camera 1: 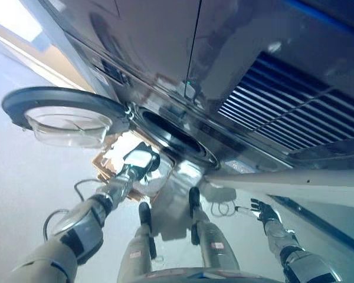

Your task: Put the clothes in the basket into the washing machine.

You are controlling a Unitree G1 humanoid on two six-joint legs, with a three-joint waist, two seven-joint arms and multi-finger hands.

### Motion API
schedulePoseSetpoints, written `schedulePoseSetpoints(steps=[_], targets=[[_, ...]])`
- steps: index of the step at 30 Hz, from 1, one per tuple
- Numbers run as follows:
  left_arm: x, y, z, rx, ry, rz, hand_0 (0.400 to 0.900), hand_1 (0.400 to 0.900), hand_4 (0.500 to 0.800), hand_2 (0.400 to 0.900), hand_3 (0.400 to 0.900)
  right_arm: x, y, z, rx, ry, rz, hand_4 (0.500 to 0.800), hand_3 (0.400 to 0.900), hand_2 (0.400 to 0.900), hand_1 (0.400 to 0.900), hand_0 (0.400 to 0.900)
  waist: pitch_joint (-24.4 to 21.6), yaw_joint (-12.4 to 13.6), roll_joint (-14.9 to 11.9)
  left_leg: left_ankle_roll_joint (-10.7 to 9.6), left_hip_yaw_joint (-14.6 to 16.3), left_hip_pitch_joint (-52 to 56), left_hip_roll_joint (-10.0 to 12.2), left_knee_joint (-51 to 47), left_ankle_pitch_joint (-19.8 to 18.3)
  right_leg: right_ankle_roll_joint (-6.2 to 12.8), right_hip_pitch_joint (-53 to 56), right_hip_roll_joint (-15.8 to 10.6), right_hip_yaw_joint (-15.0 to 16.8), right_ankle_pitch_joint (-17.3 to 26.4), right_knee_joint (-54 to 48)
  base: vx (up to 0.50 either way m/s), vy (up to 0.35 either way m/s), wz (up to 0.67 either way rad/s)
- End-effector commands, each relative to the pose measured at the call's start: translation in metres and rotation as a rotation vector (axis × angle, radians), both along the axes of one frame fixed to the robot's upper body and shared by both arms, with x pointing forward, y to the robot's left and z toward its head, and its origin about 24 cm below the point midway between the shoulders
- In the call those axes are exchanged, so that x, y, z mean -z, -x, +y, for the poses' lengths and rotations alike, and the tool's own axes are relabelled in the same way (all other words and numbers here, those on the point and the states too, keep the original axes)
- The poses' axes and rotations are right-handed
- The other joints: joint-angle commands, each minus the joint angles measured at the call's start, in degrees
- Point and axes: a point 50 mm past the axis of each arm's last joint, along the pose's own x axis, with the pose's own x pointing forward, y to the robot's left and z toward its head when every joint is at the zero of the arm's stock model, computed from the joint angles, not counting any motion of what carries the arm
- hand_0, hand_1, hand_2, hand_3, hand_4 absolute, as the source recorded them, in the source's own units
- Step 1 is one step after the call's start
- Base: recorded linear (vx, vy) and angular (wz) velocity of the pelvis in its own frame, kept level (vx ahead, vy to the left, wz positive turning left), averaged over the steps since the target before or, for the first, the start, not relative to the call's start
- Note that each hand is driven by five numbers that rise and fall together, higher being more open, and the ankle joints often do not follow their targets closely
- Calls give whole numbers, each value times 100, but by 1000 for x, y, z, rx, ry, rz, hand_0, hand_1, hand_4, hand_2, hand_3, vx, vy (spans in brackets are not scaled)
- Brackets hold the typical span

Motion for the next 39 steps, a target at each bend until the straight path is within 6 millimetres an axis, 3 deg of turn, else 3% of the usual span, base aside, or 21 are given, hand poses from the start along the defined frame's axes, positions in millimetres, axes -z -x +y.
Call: schedulePoseSetpoints(steps=[1, 9, 19, 22, 30, 39], targets=[[-40, -27, 12, -15, -64, -162, 900, 900, 800, 900, 900, -6, 18, -28, 91, 69, -15, 800, 900, 900, 900, 900, 4, -159, -31, 325, -29, -909, -302, 790, -270, 259, -477, 5, 68, -259, 659, -23, 34, -5], [-89, -54, 25, -39, -167, -243, 900, 900, 800, 900, 900, -10, 18, -34, 121, 47, -66, 800, 900, 900, 900, 900, -16, -407, 26, 323, 47, -2096, -288, 1562, -533, 235, -1637, -21, 129, -390, 1202, -15, 13, -1], [-137, -73, 33, -88, -172, -258, 900, 900, 800, 900, 900, -25, -14, -25, 98, 7, -171, 800, 900, 900, 900, 900, -16, -487, 127, 371, 62, -3084, -194, 2451, -1103, 255, -2640, -14, 230, -682, 1852, 38, 23, -5], [-144, -75, 32, -75, -189, -275, 900, 900, 800, 900, 900, -27, -20, -23, 100, -4, -194, 800, 900, 900, 900, 900, -20, -482, 138, 403, 83, -3351, -203, 2692, -1203, 260, -2920, -37, 246, -750, 2053, 3, 11, -1], [-174, -83, 21, -32, -240, -352, 900, 900, 800, 900, 900, -47, -57, -9, 95, -42, -319, 800, 900, 900, 900, 900, 3, -454, 131, 484, 176, -4202, -277, 3368, -1448, 252, -3796, -34, 364, -806, 2536, -23, 29, 0], [-182, -87, 18, -56, -266, -392, 900, 900, 800, 900, 900, -75, -100, 13, 112, -93, -463, 800, 900, 900, 900, 900, -66, -383, 137, 593, 382, -5003, -248, 4102, -1737, 235, -4642, 47, 456, -864, 3069, -21, 34, -13]])
